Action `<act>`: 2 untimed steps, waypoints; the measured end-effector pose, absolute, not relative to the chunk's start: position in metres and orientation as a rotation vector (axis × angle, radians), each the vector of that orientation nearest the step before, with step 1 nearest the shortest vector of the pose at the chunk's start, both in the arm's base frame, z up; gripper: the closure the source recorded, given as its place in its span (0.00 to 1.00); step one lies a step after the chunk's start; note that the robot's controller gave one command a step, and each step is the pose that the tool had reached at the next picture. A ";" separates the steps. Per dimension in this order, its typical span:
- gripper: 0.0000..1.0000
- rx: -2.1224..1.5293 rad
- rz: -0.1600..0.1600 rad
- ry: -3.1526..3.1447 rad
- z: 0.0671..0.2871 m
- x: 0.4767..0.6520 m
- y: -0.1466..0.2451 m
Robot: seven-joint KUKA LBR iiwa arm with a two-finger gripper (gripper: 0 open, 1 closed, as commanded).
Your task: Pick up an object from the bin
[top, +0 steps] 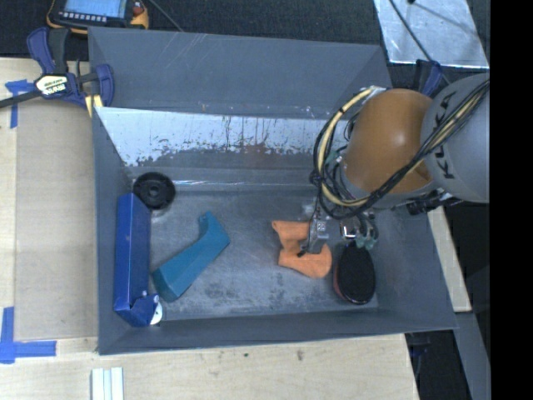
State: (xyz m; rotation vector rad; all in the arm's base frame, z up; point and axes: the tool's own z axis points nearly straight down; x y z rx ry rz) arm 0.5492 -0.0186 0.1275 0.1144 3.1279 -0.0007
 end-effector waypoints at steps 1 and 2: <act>1.00 0.130 0.000 3.143 0.174 0.534 -0.011; 1.00 0.126 0.002 3.136 0.188 0.533 -0.011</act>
Offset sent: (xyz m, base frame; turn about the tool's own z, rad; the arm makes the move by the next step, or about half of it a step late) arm -0.0367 -0.0208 -0.0542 -0.0617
